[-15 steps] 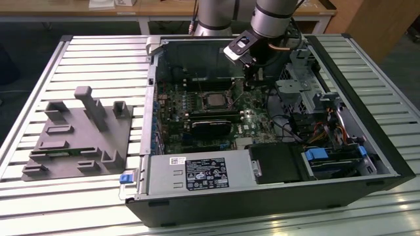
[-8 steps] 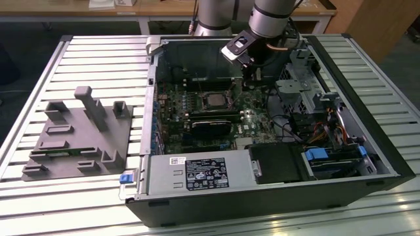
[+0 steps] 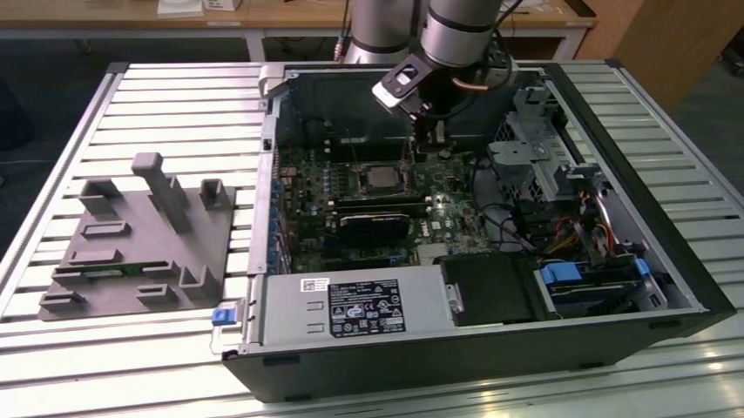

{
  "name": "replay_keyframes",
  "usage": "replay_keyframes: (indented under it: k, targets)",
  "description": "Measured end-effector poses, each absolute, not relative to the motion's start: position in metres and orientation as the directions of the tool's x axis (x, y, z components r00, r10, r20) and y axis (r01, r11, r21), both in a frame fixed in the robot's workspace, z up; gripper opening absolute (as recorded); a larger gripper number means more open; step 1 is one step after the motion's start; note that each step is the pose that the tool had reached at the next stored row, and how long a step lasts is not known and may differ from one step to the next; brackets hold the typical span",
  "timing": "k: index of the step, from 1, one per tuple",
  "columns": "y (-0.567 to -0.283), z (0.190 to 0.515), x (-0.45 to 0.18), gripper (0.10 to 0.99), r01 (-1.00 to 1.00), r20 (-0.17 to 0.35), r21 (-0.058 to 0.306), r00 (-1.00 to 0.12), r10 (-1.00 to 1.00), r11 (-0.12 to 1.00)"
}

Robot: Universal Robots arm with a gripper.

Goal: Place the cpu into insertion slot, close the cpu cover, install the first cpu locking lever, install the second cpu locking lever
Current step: 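Close the cpu cover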

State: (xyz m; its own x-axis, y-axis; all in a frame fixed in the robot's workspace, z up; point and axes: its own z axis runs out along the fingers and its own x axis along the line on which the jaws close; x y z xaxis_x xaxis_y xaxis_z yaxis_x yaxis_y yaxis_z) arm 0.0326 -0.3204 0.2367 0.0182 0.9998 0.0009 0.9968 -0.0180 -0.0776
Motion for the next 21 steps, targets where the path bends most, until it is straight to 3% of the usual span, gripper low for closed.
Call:
replay_keyframes:
  k: [11,21]
  targets:
    - [-0.32,0.236,0.016,0.106,0.997,0.001,-0.072,0.018,1.0,-0.018]
    - [-0.32,0.231,0.006,0.106,1.0,0.002,-0.029,0.01,1.0,-0.009]
